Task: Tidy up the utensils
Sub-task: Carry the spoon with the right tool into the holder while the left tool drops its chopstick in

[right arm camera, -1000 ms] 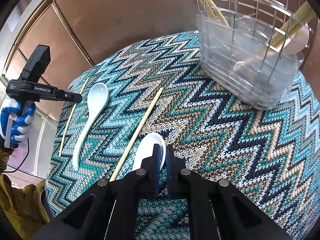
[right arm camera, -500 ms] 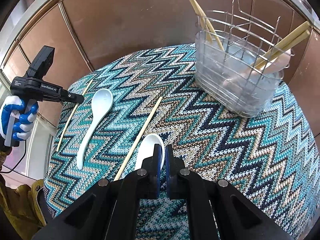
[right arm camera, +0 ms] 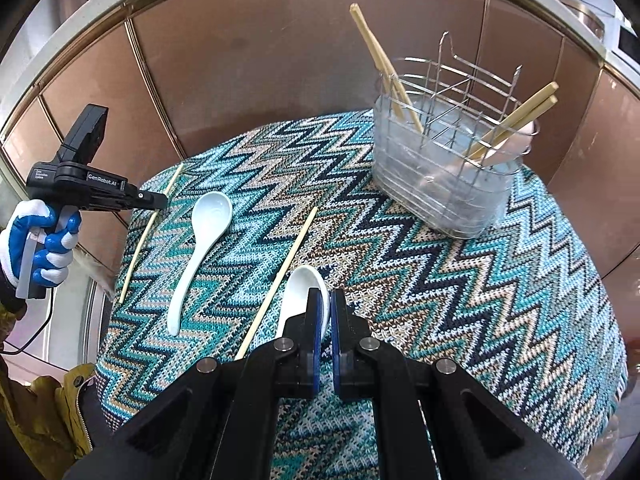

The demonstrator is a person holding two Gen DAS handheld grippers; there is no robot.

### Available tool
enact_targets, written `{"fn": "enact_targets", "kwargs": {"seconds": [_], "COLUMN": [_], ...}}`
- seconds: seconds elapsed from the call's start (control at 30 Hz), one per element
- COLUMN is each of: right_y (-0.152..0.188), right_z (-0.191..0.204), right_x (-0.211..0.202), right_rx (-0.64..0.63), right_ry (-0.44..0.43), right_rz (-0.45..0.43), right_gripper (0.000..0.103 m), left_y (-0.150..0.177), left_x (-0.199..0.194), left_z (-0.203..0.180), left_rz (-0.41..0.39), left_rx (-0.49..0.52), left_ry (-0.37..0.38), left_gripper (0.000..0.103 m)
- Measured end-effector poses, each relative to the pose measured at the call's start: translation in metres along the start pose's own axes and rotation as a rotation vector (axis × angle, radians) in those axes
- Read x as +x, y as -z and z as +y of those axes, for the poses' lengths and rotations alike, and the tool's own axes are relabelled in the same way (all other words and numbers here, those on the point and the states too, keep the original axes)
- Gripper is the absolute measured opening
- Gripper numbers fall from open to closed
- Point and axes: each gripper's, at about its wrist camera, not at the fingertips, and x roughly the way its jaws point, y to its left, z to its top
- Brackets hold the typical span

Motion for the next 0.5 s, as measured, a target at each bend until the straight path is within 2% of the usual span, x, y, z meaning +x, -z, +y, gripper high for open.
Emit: {"fn": "enact_targets", "kwargs": {"seconds": [0.5], "right_y": [0.015], "right_z": [0.006], "right_x": [-0.041], "right_rx": [0.067], "right_ry": [0.101], "right_rz": [-0.064], "right_gripper": [0.004], "left_y": [-0.001], "left_x": [-0.044], "left_z": [-0.012], "left_rz": [-0.114], "left_rx": [0.024], "left_ry": [0.116], "left_gripper": [0.004]}}
